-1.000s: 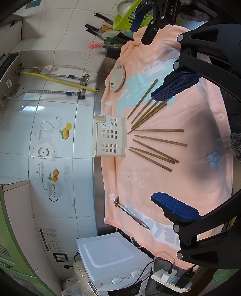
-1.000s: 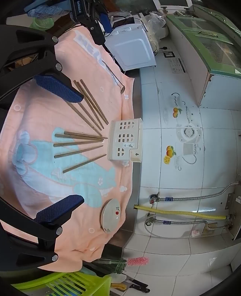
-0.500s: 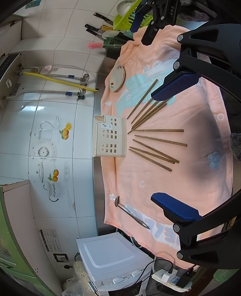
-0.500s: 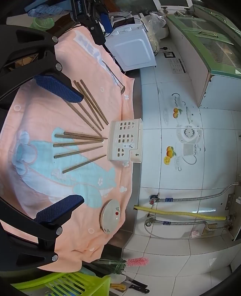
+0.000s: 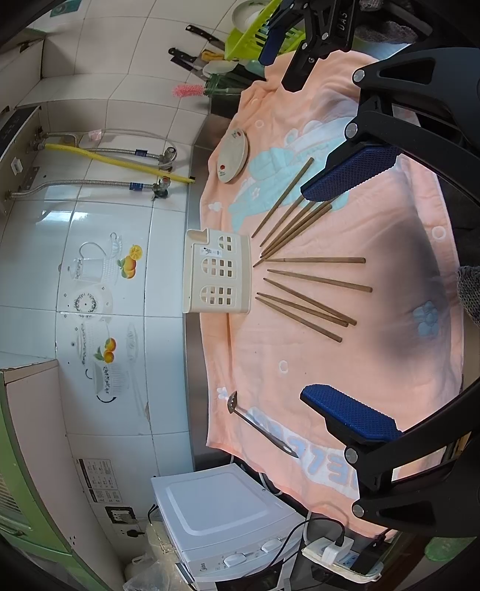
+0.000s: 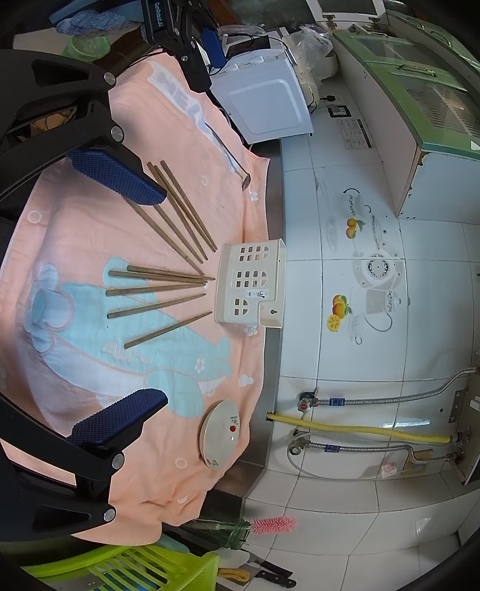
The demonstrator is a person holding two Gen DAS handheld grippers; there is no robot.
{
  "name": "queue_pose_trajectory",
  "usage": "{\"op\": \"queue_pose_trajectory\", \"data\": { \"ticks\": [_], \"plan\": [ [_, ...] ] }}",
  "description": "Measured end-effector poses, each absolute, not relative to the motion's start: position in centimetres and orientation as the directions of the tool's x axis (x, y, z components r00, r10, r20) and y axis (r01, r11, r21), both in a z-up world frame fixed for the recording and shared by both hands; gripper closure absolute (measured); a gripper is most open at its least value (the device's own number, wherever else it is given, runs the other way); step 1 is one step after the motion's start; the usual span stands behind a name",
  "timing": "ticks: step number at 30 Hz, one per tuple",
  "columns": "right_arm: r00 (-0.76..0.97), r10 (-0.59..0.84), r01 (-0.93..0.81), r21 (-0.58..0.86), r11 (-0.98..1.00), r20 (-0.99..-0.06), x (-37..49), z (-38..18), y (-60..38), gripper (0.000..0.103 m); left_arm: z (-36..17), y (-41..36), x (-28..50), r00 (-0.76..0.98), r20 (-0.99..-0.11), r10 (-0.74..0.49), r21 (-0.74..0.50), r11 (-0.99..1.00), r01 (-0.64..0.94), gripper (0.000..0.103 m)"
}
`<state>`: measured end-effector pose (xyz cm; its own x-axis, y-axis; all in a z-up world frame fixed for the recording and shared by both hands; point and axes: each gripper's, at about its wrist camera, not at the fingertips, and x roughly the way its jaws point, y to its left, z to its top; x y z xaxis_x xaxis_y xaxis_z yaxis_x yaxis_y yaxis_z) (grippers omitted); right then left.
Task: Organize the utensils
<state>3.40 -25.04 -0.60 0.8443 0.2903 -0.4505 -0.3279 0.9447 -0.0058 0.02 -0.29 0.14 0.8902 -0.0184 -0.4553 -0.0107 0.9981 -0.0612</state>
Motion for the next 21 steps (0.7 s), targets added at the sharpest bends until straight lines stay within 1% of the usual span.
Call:
{"op": "queue_pose_trajectory", "data": {
  "ticks": [21],
  "plan": [
    [0.838, 0.298, -0.336, -0.001, 0.942, -0.456, 3.41, -0.73, -24.83, 0.006, -0.23, -0.49, 0.00, 0.884, -0.467, -0.015, -0.060, 0.998, -0.014, 0.005]
  ]
}}
